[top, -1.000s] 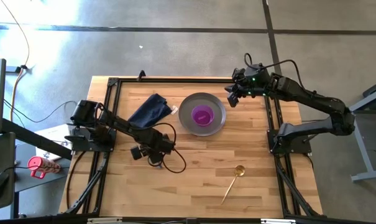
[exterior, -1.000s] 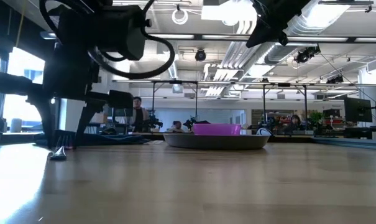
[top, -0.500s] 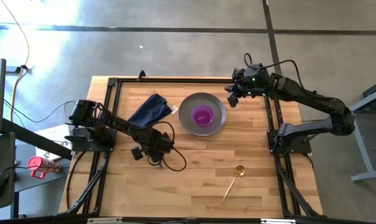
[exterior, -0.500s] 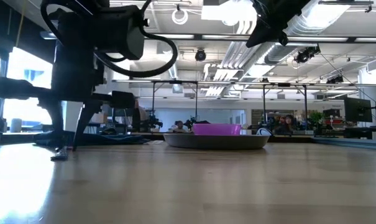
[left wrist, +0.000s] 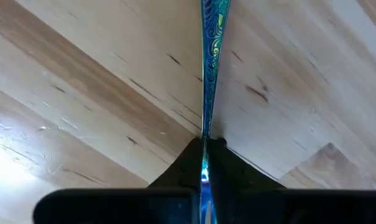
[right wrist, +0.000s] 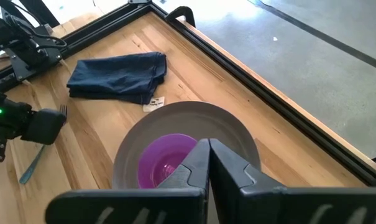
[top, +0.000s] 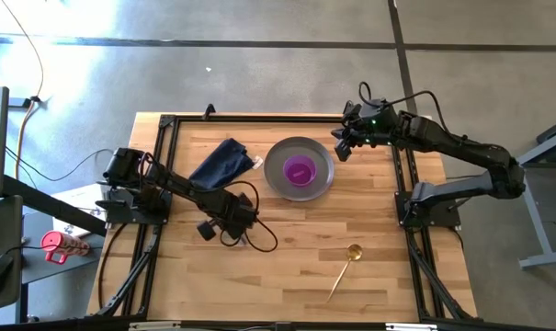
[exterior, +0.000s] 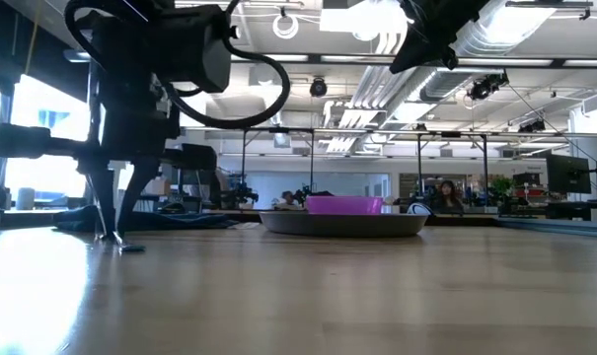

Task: Set table place
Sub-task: Put the blue fork to the right of the gray plate

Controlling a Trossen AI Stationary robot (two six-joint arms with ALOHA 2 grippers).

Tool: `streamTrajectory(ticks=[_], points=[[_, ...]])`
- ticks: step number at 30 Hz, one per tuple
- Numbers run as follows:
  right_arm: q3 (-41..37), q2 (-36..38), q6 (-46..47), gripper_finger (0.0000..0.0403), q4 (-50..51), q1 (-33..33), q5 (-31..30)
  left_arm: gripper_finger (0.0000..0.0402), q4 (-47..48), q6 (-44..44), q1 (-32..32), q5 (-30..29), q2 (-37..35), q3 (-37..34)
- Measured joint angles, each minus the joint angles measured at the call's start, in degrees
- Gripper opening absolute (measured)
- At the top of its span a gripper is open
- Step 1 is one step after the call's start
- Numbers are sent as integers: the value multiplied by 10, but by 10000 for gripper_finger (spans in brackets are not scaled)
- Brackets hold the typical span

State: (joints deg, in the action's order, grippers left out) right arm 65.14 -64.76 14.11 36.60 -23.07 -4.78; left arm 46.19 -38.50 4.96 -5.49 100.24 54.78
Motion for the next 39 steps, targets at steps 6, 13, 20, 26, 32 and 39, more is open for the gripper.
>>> streamTrajectory(ticks=[6, 13, 20, 26, 32, 39], points=[[0, 0, 0, 0, 0, 0, -1, 1, 10, 0, -1, 0, 2, 38], [0, 0, 0, 0, 0, 0, -1, 1, 21, -1, -1, 0, 1, 82], [0, 0, 12, 0, 12, 0, 36, 0, 27, 0, -1, -4, 1, 91], [-31, -2, 53, 0, 0, 29, 160, 0, 58, 0, -1, -48, 0, 91], [-143, -2, 134, 0, -144, 80, 239, 0, 80, 0, -1, -59, 0, 116], [-279, -3, 271, 0, -410, 106, 324, 0, 125, -18, -1, -99, -1, 206]])
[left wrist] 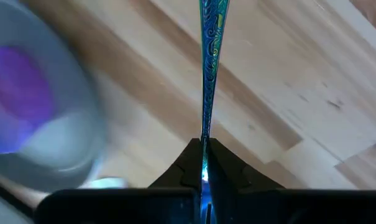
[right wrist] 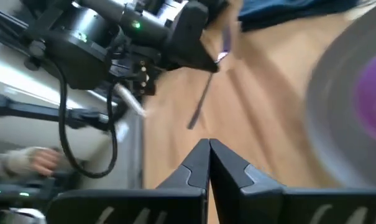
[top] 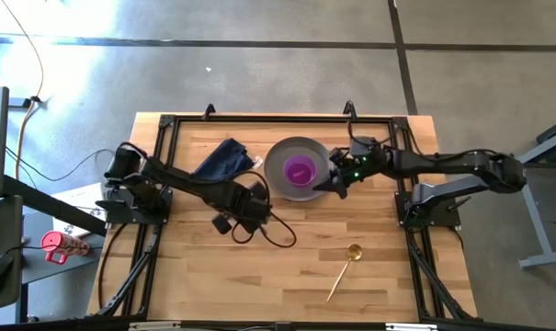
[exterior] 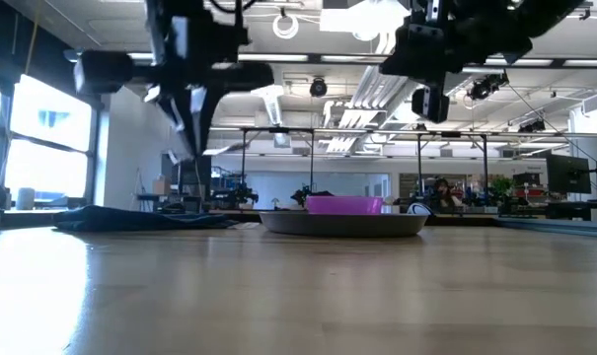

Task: Set table place
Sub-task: Put the blue fork to the right of the gray plate

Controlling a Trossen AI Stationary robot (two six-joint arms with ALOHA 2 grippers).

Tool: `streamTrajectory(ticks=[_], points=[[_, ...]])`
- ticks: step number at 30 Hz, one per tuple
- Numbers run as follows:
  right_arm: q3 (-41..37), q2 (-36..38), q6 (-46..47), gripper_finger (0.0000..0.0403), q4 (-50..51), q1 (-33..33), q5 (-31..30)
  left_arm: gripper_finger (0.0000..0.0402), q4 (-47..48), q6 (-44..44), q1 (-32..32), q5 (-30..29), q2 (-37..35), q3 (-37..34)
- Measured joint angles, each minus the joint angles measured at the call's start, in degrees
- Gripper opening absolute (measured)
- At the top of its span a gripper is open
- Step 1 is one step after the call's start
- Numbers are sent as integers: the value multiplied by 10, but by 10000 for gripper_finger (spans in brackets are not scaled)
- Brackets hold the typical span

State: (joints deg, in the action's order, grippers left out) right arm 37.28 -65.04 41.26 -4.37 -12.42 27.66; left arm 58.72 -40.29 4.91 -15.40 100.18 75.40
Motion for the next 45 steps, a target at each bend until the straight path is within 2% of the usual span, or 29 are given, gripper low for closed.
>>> streamTrajectory(ticks=[6, 10, 16, 22, 27, 32, 45], points=[[-15, -12, 38, 5, -29, 24, 18, 0, 20, -29, 0, -39, 0, 76], [17, -49, 33, 39, -36, 40, 30, 0, 23, -45, 0, -68, 0, 112], [109, -137, 0, 109, -17, 47, 82, 0, 28, -45, -1, -98, 0, 132], [224, -240, -48, 146, 60, 47, 169, 0, 32, -30, -1, -98, 0, 132], [303, -314, -100, 153, 153, 47, 208, 0, 33, -29, -1, -113, 0, 132], [346, -358, -116, 154, 170, 47, 237, 0, 38, -27, 0, -120, 0, 131], [365, -369, -147, 154, 186, 42, 219, 0, 34, -19, 0, -130, -1, 131]])
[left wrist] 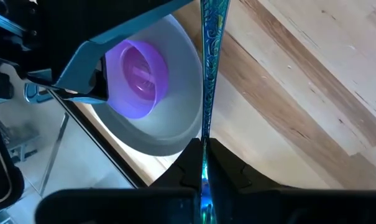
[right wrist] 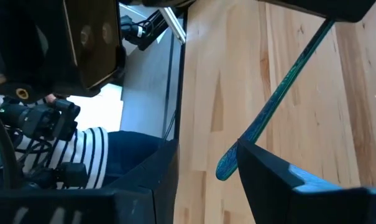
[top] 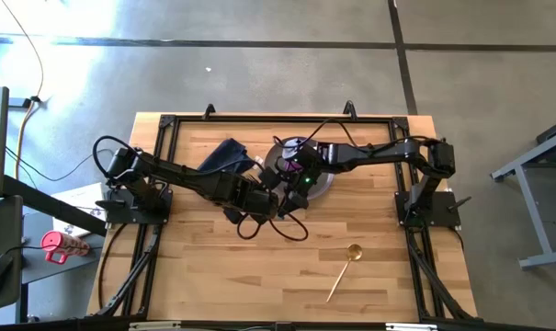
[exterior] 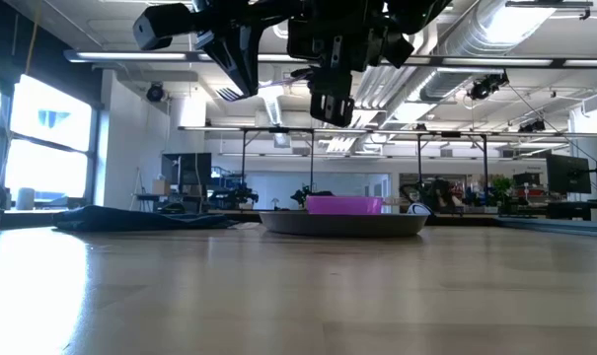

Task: Set table place
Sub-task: Put the blue fork to the right of the gray plate

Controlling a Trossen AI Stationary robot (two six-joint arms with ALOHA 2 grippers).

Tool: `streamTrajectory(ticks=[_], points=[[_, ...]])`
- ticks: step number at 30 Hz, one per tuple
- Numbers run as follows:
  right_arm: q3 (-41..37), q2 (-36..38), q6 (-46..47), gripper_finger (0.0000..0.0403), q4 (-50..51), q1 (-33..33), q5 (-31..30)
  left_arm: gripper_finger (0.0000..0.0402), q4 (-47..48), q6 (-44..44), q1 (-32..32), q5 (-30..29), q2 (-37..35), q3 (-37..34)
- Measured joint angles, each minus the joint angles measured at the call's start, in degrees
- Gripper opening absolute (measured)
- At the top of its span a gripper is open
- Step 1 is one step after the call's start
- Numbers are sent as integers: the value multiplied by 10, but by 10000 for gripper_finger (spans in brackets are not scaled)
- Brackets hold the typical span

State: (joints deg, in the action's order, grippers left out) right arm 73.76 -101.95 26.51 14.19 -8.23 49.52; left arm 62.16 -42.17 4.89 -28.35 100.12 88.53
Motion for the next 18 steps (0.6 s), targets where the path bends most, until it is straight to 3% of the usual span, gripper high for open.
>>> streamTrajectory(ticks=[11, 18], points=[[2, 38, 1, 154, 36, -23, 10, 0, -6, 1, 0, 0, 0, 0], [3, 32, -44, 154, 108, -8, -61, 0, -7, 0, 0, 1, 0, 0]])
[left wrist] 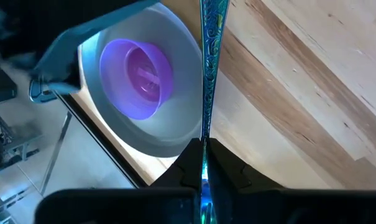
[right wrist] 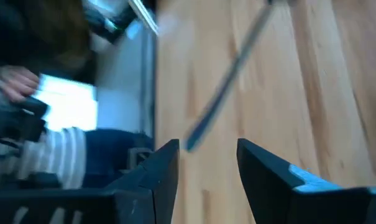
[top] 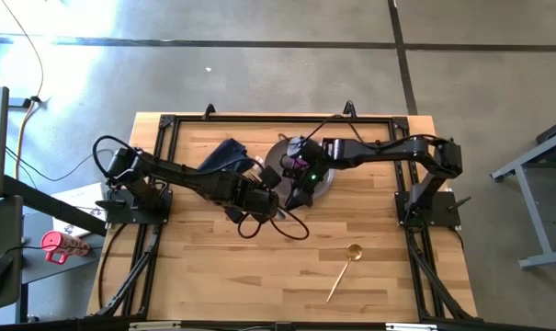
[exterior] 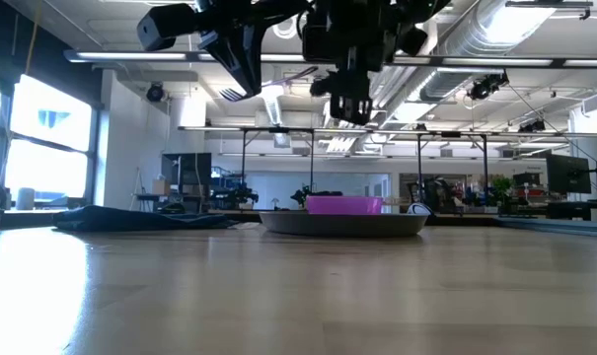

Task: Set table place
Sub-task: Put the blue fork to the right of the gray plate

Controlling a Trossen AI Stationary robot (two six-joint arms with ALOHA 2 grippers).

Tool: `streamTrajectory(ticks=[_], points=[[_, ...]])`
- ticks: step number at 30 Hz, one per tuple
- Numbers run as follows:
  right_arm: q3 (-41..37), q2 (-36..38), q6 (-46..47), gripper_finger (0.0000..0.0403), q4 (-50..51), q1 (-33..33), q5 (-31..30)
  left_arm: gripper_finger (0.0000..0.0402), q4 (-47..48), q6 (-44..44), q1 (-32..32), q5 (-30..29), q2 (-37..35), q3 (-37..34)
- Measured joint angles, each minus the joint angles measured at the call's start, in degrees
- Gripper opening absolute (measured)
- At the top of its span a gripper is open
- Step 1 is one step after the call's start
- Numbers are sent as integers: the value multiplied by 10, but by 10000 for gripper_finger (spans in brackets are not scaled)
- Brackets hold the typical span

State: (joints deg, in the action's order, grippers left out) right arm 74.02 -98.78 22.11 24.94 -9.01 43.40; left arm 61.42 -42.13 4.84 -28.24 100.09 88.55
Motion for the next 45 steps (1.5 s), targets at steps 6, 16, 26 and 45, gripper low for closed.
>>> streamTrajectory(ticks=[6, 16, 26, 45], points=[[0, -14, 14, 154, -42, 9, -3, 0, -6, 0, 0, 1, 0, 0], [0, -18, 29, 154, -68, 16, -25, 0, -9, 0, 0, 1, 0, 0], [0, -35, 33, 154, -77, 32, -29, 0, -8, -8, 1, 7, 1, -2], [-1, -39, 34, 154, -70, 13, -32, 0, -39, -12, -1, -5, 1, 1]])
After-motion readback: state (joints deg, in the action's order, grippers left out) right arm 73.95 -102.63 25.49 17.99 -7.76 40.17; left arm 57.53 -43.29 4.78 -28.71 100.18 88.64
